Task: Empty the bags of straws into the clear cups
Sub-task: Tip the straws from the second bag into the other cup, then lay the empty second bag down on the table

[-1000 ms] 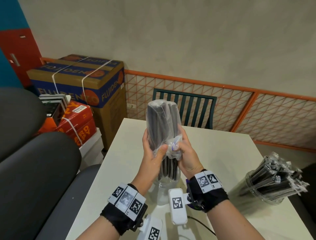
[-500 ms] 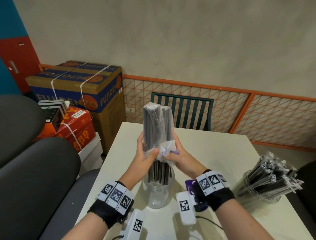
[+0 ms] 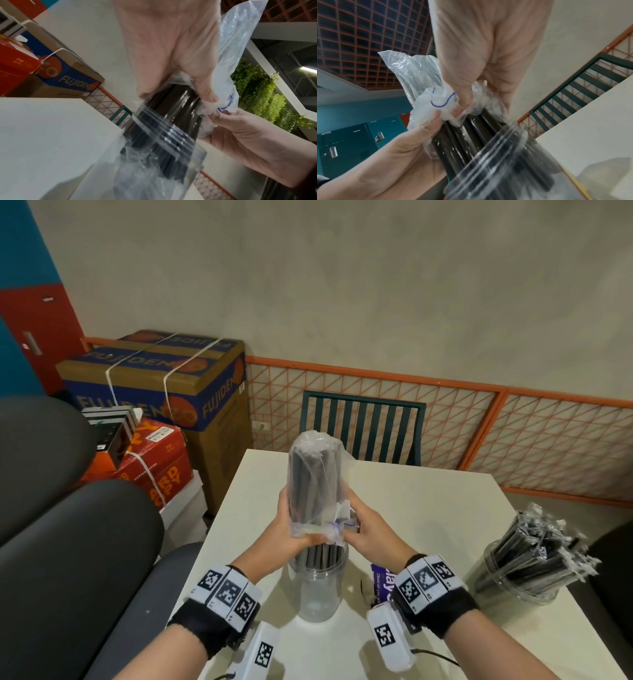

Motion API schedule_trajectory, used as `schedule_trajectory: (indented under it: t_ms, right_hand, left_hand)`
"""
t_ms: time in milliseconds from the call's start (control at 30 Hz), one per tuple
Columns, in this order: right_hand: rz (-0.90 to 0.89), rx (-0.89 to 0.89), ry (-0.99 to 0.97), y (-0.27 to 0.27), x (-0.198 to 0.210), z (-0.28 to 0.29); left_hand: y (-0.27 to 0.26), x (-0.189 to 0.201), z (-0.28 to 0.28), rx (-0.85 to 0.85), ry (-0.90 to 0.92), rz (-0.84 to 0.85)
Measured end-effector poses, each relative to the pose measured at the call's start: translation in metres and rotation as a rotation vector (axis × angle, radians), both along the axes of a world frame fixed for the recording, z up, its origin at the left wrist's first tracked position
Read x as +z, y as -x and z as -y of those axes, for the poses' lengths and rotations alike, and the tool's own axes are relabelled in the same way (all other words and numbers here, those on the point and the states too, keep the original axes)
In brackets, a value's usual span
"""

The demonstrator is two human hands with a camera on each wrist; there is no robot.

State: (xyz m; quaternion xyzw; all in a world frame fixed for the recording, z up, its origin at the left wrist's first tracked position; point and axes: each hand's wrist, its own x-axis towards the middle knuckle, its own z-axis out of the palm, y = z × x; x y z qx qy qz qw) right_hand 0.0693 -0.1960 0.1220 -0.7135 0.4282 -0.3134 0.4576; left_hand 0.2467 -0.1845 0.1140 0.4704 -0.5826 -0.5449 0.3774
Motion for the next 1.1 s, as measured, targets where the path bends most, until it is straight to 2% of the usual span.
schedule_trajectory:
  t_ms: [167, 267, 333, 500, 600, 700, 833, 900, 967, 1033, 1100]
  right_hand:
    - [-0.005, 0.13, -0.068, 0.011, 0.026, -0.002]
    - [-0.146, 0.203, -0.116, 0.022, 0.04, -0.002]
    - [-0.177, 0.22, -0.123, 0.024, 0.052, -0.005]
    - [-0.117, 0.197, -0.052, 0.02, 0.07, -0.015]
    - [-0.124, 0.214, -0.04, 0.019, 0.075, -0.026]
    - [-0.1, 0.179, 0.07, 0.014, 0.096, -0.031]
    - [-0.088, 0.105, 0.202, 0.015, 0.119, -0.046]
    - [-0.008, -0.075, 0.219, 0.026, 0.116, -0.054]
    - [0.132, -0.254, 0.125, 0.038, 0.109, -0.059]
    - [0.298, -0.286, 0.006, 0.046, 0.101, -0.063]
    - [0.38, -0.245, -0.004, 0.049, 0.097, -0.071]
  left_hand:
    - [-0.015, 0.029, 0.003, -0.244, -0.059, 0.128]
    - [-0.024, 0.048, 0.005, -0.291, -0.071, 0.065]
    - [-0.023, 0.057, 0.003, -0.32, -0.028, 0.064]
    - [-0.009, 0.074, -0.003, -0.196, 0.11, 0.036]
    - [-0.003, 0.081, -0.013, -0.198, 0.186, 0.056]
    - [0.007, 0.108, -0.026, -0.154, 0.324, 0.087]
    - [0.02, 0.136, -0.038, 0.087, 0.522, -0.039]
    - [0.018, 0.14, -0.043, 0.17, 0.464, -0.186]
    - [0.015, 0.138, -0.046, 0.165, 0.343, -0.305]
    - [0.013, 0.133, -0.049, 0.117, 0.25, -0.422]
    - [0.018, 0.134, -0.056, 0.059, 0.195, -0.515]
